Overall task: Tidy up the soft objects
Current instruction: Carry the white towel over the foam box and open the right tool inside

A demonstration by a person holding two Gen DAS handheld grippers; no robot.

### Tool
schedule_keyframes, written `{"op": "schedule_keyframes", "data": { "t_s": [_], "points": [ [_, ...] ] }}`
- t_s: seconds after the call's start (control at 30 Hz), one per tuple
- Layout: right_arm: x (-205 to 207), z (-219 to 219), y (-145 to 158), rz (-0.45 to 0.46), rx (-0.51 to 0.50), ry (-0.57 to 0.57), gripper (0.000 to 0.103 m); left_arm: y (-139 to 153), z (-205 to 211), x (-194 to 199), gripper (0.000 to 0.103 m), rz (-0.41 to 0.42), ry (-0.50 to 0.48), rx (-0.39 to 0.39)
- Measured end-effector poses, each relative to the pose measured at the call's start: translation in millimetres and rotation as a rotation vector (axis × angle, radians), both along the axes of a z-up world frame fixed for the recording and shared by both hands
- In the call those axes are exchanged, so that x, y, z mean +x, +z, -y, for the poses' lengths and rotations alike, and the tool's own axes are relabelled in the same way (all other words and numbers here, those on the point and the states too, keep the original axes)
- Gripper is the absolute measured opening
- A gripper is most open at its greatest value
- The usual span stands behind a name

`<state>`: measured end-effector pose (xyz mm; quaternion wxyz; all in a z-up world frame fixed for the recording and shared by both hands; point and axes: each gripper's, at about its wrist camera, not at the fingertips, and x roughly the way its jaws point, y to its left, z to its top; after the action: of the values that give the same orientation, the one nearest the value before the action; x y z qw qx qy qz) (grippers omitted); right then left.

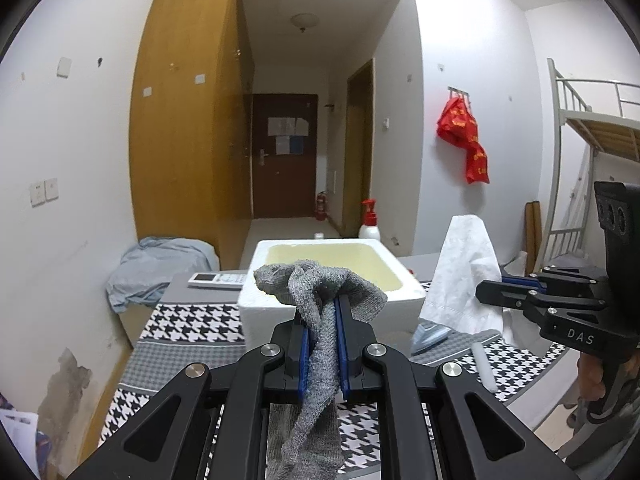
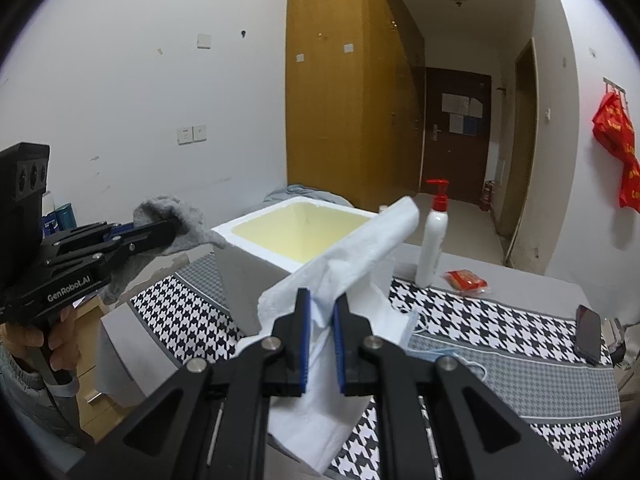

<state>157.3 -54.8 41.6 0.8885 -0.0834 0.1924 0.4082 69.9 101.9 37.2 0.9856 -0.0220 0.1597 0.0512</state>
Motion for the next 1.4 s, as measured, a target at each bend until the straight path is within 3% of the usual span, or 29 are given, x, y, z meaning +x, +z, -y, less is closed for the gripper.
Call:
{"op": "schedule_keyframes", "data": {
  "t_s": [0.53, 0.93, 1.4],
  "points": [
    [7, -32, 10, 0.001, -0.011, 0.043, 0.013, 2, -28, 2, 0.012, 0.002, 0.058, 0.003],
    [21, -51, 28, 0.000, 0.012, 0.050, 0.013, 5, -38, 5, 0.012, 0.030, 0.046, 0.007],
    [50, -83, 32, -0.032, -0.016, 0.036, 0.013, -5, -52, 17, 0.012, 0.002, 0.054, -0.016]
  ]
}}
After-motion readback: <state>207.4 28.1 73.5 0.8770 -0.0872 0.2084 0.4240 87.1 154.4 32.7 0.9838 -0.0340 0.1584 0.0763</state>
